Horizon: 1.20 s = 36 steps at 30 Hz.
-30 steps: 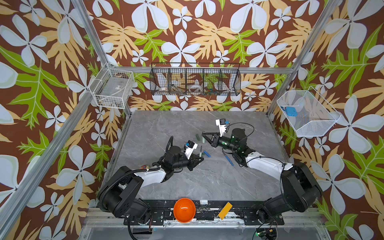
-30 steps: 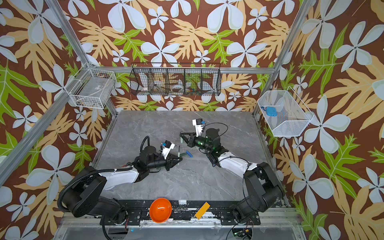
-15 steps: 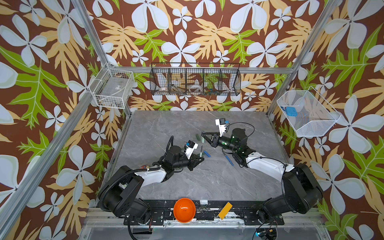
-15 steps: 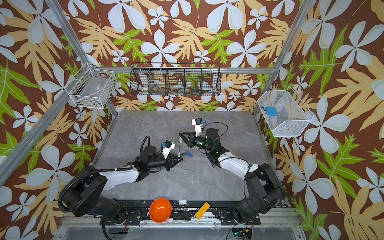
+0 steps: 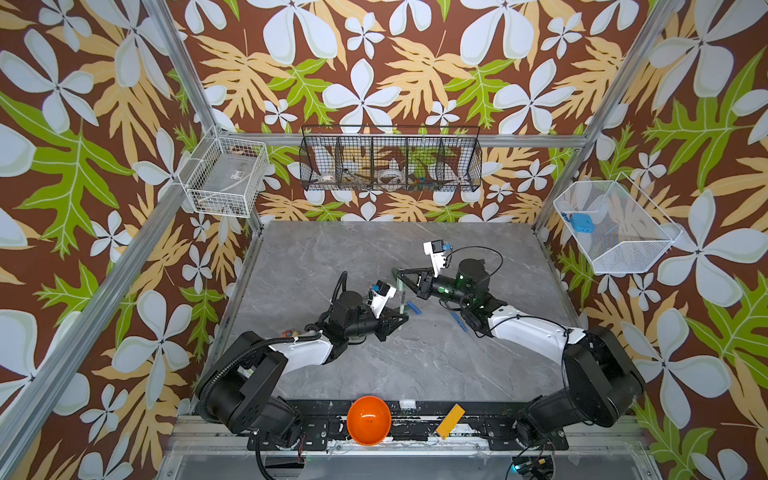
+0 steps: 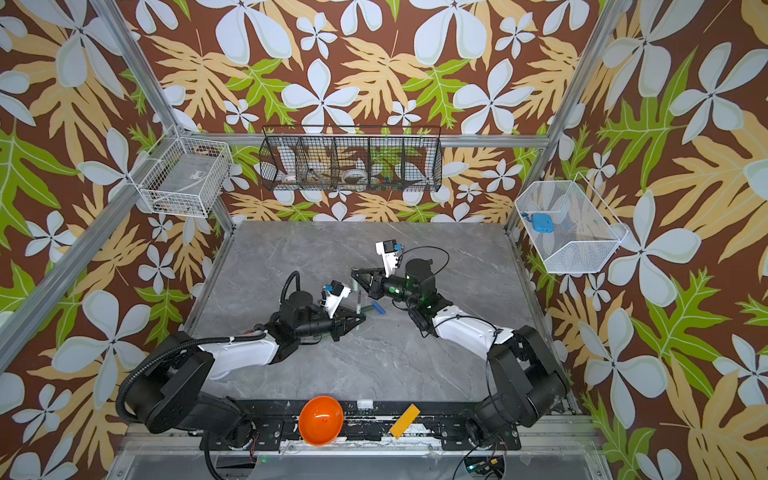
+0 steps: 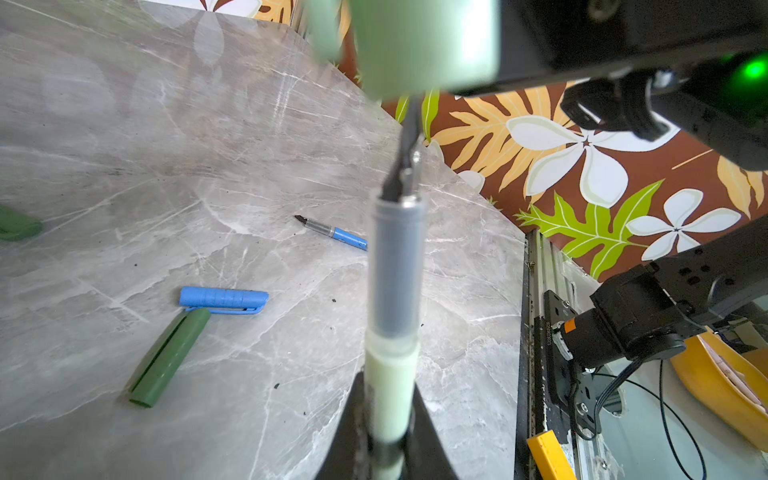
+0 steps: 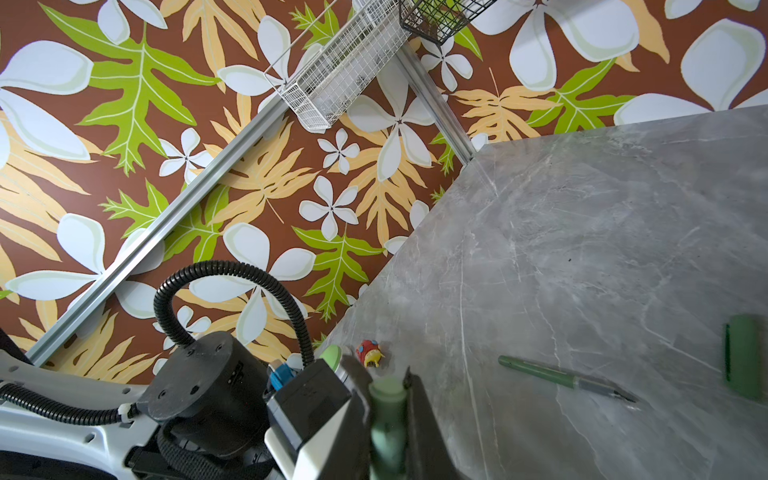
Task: Insert the pens into the pen caps
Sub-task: 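Align the cap over the pen tip with the right gripper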
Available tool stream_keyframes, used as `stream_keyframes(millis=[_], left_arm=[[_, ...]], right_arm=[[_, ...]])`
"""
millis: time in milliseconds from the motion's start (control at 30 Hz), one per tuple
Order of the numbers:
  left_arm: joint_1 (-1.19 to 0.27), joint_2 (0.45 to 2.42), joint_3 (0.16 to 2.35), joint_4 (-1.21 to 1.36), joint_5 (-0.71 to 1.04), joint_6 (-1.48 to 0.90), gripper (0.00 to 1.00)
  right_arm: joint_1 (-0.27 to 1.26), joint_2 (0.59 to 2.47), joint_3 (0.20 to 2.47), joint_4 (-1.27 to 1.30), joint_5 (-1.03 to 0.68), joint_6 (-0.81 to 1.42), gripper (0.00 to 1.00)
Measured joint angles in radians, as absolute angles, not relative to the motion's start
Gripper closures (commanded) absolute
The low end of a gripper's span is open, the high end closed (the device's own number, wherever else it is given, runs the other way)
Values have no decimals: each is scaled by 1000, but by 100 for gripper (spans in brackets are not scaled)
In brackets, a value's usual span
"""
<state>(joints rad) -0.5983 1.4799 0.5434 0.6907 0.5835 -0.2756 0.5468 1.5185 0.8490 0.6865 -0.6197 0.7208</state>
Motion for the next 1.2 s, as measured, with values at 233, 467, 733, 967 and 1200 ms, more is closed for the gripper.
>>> stream_keyframes(millis=[233,467,733,967,1200], left_arm=[[-599,1473,540,691,579,-279,100],[-599,1461,537,691,576,-278,100],[-601,1444,535,691,577,-278,100],[-601,1437,533,691,577,-278,100],[-601,1432,527,691,576,-274,100]], right_arm=[[552,1465,833,663,-600,690,87],[552,1454,840,630,-572,652,87],[552,1464,860,627,-555,643,87],[551,1470,871,627,-543,625,87],[550,1479,871,630,-545,624,87]])
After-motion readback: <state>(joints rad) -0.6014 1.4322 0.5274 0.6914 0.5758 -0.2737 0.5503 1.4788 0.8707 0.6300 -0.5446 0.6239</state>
